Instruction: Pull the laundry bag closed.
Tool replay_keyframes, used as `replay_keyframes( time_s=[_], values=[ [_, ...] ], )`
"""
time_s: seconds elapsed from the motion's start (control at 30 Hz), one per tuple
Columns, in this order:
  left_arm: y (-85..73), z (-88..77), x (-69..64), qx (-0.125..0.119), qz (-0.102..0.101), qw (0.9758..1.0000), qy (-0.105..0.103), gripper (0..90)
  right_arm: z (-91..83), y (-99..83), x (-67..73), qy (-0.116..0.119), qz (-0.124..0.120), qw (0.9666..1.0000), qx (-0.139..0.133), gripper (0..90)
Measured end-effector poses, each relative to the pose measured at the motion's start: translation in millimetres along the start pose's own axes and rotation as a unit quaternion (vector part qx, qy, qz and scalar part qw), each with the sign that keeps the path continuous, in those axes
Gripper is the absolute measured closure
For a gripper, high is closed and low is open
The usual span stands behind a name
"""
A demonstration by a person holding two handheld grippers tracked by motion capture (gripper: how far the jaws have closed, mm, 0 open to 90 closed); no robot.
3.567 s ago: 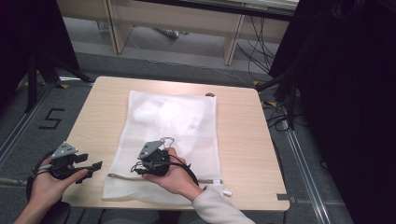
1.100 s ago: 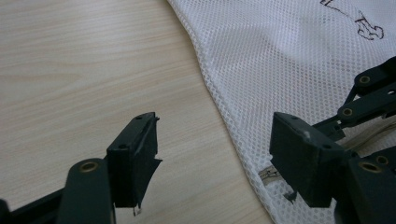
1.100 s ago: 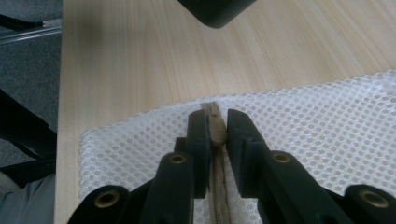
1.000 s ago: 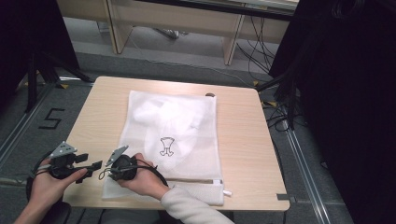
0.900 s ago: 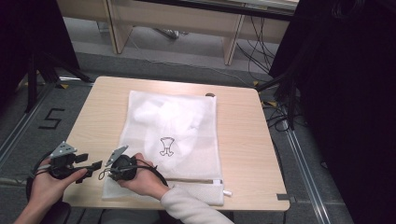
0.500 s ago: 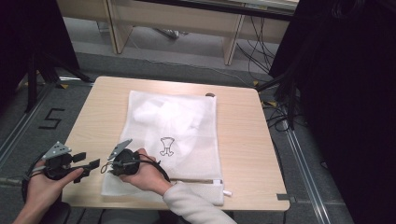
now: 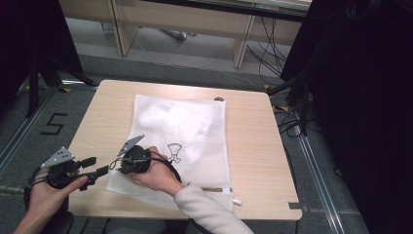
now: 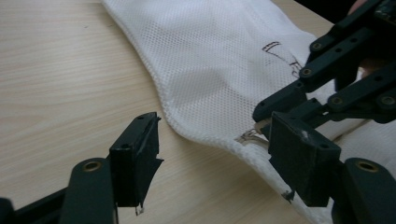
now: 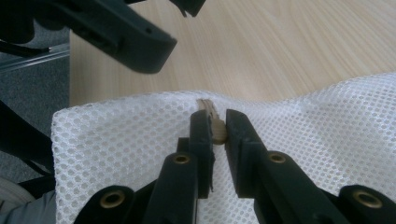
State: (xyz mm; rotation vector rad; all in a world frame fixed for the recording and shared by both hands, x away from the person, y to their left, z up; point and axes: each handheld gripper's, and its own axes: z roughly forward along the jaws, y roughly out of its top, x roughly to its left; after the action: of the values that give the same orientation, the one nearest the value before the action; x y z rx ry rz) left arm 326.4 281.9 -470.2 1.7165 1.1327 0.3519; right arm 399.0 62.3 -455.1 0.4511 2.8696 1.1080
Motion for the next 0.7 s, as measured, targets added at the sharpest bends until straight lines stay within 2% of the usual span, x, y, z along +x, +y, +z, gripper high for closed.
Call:
replay_keyframes(
  time_s=[0.13,0.17,0.23,0.3,0.33,0.5,0.53,0.57,0.6,0.7],
  values=[
    [1.1,2.3,-5.5,0.0,0.006,0.9998,-0.019,33.6,0.2,1.0,-1.8,-0.001,-0.006,1.0,0.0,82.1],
    [1.1,3.7,-6.5,0.001,0.007,0.9996,-0.025,33.6,1.1,0.9,-0.8,0.001,0.004,1.0,0.0,82.1],
    [1.1,4.4,-8.0,0.007,0.017,0.9995,-0.027,34.2,2.3,1.8,-1.8,0.0,-0.002,1.0,-0.002,82.1],
    [0.6,4.6,-8.8,0.011,0.018,0.9994,-0.025,35.2,2.5,2.9,-1.2,-0.001,0.0,1.0,0.001,82.1],
    [-0.5,6.2,-9.1,0.019,0.019,0.9993,-0.026,35.6,3.1,3.2,-0.4,-0.001,0.005,1.0,0.0,82.1],
    [-3.1,11.3,-10.0,0.048,0.031,0.998,-0.028,36.9,2.3,5.6,-3.1,-0.001,-0.011,0.9999,-0.004,82.1],
    [-4.0,12.8,-10.1,0.053,0.03,0.9977,-0.03,37.0,1.3,5.6,-2.5,-0.001,-0.002,1.0,-0.003,82.1],
    [-4.4,13.7,-10.4,0.06,0.029,0.9974,-0.028,37.2,0.5,5.8,-3.1,-0.002,-0.004,1.0,-0.003,82.1],
    [-4.9,15.1,-9.7,0.064,0.029,0.997,-0.034,37.3,0.5,5.7,-2.0,-0.003,0.005,1.0,-0.005,82.1],
    [-6.1,17.7,-10.0,0.073,0.027,0.9963,-0.037,37.6,-1.2,6.8,-1.3,-0.004,0.001,1.0,-0.003,82.2]
  ],
)
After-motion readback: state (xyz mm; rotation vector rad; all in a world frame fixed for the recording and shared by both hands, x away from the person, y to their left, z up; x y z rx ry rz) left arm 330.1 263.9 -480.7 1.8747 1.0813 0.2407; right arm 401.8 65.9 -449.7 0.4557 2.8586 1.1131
